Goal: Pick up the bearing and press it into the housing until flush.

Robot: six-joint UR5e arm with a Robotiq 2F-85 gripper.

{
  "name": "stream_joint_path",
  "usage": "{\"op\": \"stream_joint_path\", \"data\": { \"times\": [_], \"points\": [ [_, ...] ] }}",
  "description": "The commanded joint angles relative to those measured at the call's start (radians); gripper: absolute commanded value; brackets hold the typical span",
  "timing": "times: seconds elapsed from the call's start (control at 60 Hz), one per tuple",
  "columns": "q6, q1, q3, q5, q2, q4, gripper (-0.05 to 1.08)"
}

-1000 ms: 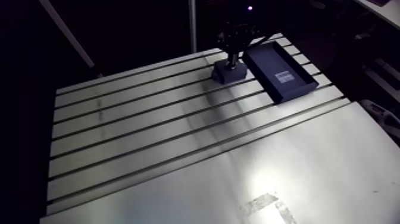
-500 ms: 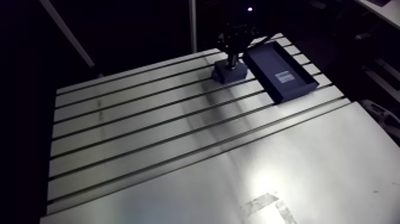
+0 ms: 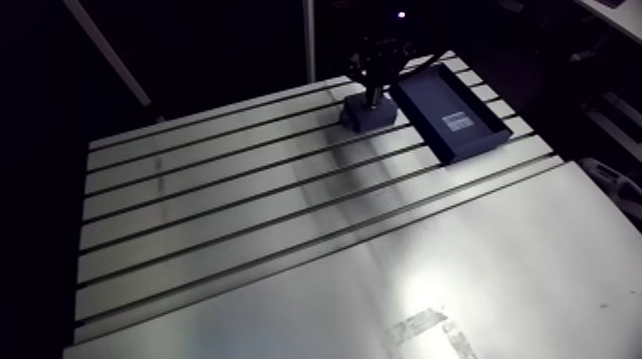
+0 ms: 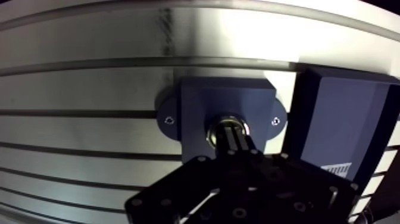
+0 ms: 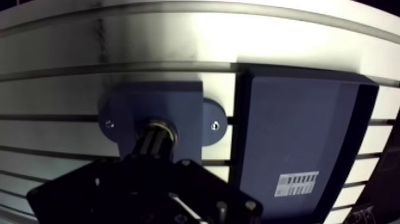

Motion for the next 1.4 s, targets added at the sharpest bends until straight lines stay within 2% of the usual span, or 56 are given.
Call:
{"op": "stream_joint_path", "data": {
  "times": [0.017,1.4],
  "points": [
    [0.000,0.000,0.000,0.000,0.005,0.000,1.08],
    [0.000,0.001,0.000,0.002,0.005,0.001,1.08]
  ]
}}
